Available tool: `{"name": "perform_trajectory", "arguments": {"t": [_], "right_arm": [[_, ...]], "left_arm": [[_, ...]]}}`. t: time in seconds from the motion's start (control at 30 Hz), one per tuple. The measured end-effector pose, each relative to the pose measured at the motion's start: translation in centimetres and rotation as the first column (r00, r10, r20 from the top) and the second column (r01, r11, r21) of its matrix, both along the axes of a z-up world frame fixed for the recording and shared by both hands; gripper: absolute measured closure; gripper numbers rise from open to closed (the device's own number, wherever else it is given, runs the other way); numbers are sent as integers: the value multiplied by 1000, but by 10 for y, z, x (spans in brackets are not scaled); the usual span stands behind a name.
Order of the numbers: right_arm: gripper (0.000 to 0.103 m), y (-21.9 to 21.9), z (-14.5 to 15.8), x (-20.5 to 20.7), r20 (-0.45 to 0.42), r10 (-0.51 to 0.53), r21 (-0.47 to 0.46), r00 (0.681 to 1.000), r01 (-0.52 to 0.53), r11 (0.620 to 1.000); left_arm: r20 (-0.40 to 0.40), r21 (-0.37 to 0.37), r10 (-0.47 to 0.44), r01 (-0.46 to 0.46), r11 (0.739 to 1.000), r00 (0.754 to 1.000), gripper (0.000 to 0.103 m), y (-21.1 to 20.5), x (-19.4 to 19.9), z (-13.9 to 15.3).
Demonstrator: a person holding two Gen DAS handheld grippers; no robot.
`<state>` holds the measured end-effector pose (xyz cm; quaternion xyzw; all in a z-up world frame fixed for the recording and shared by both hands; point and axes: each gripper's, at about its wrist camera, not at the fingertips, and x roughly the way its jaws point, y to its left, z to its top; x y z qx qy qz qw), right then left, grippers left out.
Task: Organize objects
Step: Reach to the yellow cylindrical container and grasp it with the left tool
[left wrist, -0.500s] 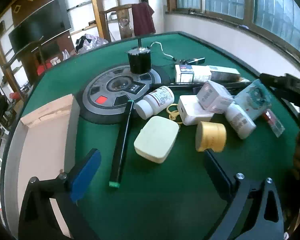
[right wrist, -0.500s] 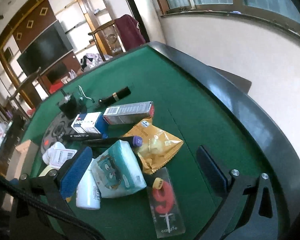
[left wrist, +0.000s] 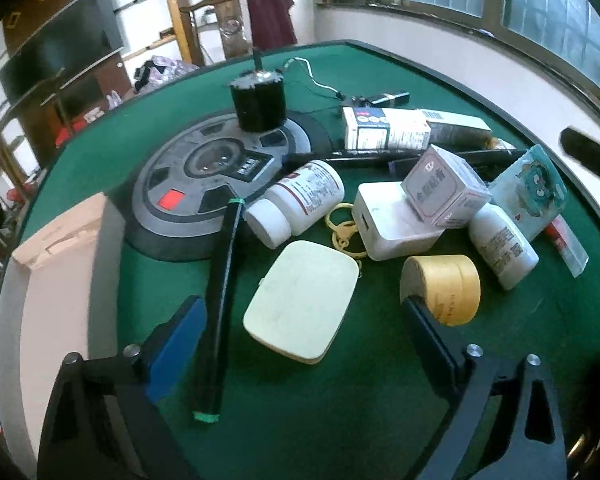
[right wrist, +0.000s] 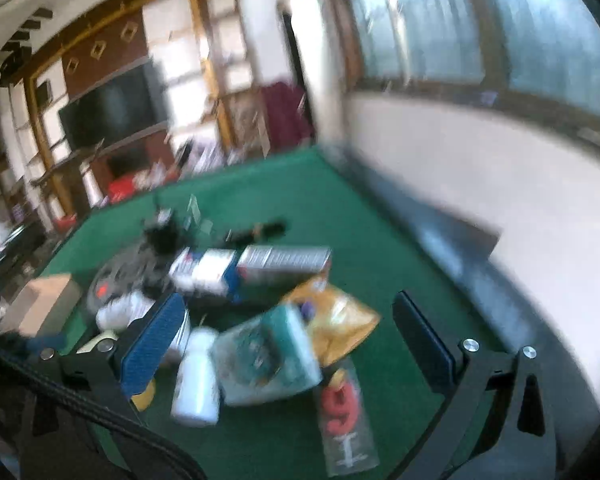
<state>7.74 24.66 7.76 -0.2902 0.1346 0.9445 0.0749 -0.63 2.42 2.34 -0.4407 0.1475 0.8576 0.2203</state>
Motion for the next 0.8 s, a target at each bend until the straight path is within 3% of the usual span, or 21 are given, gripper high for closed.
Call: {"name": "perform_trajectory", "arguments": {"t": [0.07,0.13,0.2,0.37,0.57,0.67,0.73,0.8], "right_arm": [[0,2,0,0,4,-5,-2,1000,5,1000],[0,1,1,3,-8,-16,8,1000,16,1000],[0,2,-1,2,0,-21,12,1000,21,1000],[0,5,-5,-1,28,-33,-6,999,34,999],[0,6,-5,0,27,-43,-6,999,43,999],[0,9,-7,-1,35,-44,-20,998,45,999],[0,11,-9,-3,46,-43,-38,998,45,998],[0,13,-11,-4,56,-42,-50,998,45,998]], "left_arm": [[15,-6,-23,24,1000,1000,24,2,-3,-2],[60,-1,-49,49,999,997,52,3,-6,-4],[103,21,-58,56,998,993,58,1,-9,-7],[101,39,-46,43,998,994,58,-2,-10,-7],[95,8,-11,11,1000,995,56,1,-12,-2],[71,77,4,-9,997,997,54,-10,-2,20],[60,139,-2,-7,990,998,43,-14,6,32],[51,186,-18,8,982,999,41,-11,16,39]]}}
